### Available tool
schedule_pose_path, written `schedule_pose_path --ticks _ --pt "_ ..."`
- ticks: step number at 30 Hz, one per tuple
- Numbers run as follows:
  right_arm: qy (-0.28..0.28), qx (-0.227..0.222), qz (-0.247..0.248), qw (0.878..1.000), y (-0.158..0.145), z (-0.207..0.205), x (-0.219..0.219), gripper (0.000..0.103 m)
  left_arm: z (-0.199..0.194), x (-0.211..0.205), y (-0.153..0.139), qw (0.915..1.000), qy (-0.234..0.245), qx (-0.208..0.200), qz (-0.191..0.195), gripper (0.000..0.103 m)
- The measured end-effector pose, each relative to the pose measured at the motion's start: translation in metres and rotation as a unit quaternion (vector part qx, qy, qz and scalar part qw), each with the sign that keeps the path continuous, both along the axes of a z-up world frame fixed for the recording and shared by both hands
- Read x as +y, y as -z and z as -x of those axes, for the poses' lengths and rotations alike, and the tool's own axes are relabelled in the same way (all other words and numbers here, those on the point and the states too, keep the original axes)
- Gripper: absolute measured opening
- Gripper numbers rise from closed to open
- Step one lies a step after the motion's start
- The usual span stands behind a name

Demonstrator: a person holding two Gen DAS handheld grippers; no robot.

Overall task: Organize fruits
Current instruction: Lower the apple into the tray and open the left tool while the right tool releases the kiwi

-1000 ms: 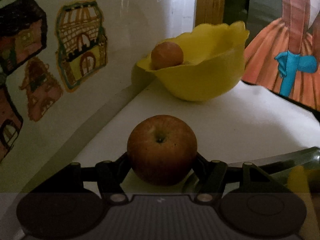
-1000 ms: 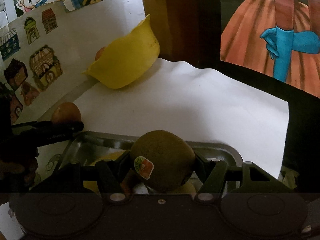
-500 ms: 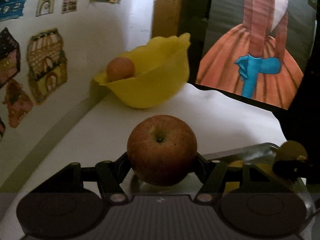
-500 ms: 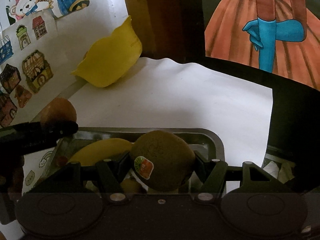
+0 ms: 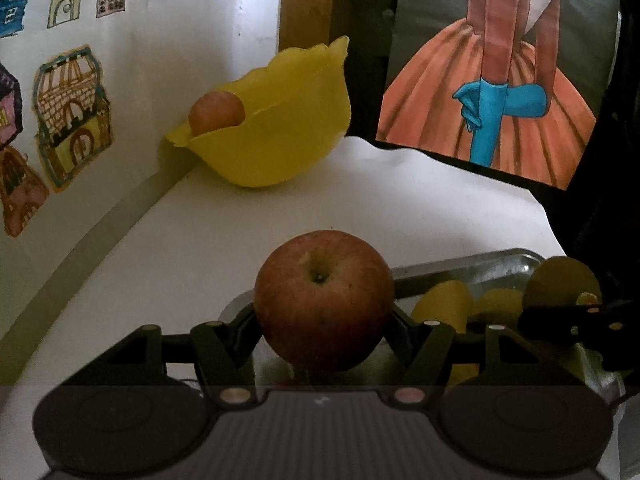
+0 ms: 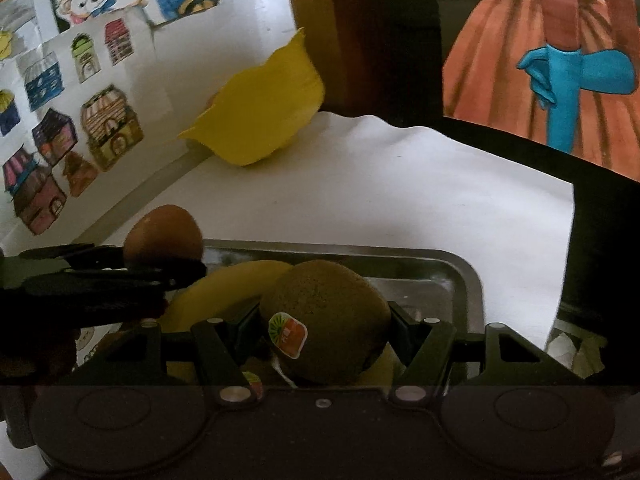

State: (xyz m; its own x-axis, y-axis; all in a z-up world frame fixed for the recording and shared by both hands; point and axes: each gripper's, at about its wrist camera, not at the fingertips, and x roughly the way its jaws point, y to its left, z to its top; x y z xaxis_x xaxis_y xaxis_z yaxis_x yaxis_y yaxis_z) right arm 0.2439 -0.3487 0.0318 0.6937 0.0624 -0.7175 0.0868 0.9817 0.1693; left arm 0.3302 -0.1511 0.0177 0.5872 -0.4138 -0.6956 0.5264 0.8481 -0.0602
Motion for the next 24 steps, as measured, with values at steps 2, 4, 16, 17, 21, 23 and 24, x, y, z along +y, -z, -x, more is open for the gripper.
schedule_pose_path --ticks 2,4,16,17,21,23,24 --pt "-0.009 0.000 0.005 1.000 0.001 -0.003 0.004 0.067 0.003 -0.001 0.001 1.0000 -0.001 0.001 -0.003 0.070" --pt "-0.013 -0.001 0.009 1.000 0.003 -0.005 0.007 0.067 0.005 -0.002 0.001 1.0000 -0.008 -0.002 -0.006 0.070" --pt "-0.059 -0.038 0.064 0.995 0.012 -0.008 0.013 0.067 0.006 0.007 0.012 0.9971 -0.068 0.027 0.021 0.070" --pt "-0.058 -0.043 0.063 0.995 0.013 -0.007 0.012 0.067 0.010 0.008 0.013 0.9968 -0.074 0.016 0.026 0.070" --pt "-0.060 -0.069 0.062 0.994 0.016 0.000 0.012 0.068 0.021 0.009 0.014 0.9963 -0.080 -0.012 0.031 0.072" --pt "-0.060 -0.084 0.070 0.992 0.018 0.004 0.012 0.069 0.028 0.012 0.012 0.9956 -0.075 -0.036 0.044 0.076" --pt "-0.057 -0.091 0.070 0.992 0.019 0.006 0.013 0.070 0.032 0.014 0.010 0.9949 -0.075 -0.049 0.048 0.079"
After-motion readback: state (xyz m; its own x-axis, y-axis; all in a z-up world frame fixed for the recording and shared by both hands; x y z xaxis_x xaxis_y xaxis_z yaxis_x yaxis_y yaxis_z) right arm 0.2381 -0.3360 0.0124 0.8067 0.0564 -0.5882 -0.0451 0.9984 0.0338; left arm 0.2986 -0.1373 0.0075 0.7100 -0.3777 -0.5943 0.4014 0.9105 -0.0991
